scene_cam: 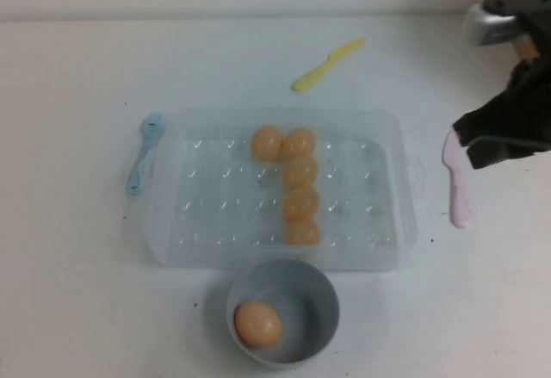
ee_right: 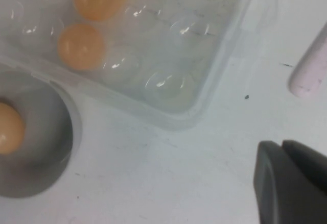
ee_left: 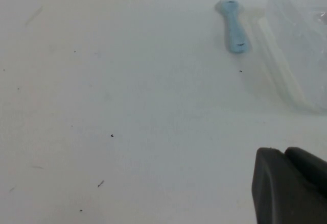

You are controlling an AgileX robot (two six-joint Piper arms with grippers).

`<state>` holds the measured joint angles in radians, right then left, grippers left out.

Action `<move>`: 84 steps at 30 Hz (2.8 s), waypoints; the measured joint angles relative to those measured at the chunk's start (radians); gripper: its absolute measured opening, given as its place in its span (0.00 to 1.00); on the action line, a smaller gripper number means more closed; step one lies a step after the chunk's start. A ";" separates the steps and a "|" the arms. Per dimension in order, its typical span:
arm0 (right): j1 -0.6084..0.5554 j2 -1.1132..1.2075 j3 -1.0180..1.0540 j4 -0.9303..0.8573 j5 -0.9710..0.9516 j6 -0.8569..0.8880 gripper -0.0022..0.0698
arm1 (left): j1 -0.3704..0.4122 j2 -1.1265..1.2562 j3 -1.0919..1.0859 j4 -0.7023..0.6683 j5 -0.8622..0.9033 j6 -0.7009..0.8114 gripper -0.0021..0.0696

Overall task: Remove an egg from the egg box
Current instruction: Pick up the egg from the plastic box, then place the egg in the bowl

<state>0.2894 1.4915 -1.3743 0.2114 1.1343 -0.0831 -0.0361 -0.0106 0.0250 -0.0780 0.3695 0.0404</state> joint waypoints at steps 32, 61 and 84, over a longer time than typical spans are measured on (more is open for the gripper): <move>0.326 0.686 -0.606 -0.110 0.086 0.203 0.92 | 0.000 0.000 0.000 0.010 0.000 0.000 0.02; 0.334 0.772 -0.614 -0.120 0.009 0.264 0.80 | 0.000 0.000 0.000 0.014 0.000 0.000 0.02; 0.390 0.708 -0.833 -0.170 0.099 0.246 0.63 | 0.000 0.000 0.000 0.014 0.000 0.000 0.02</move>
<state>0.6792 2.1991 -2.2076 0.0419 1.2337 0.1633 -0.0361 -0.0106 0.0250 -0.0636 0.3695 0.0404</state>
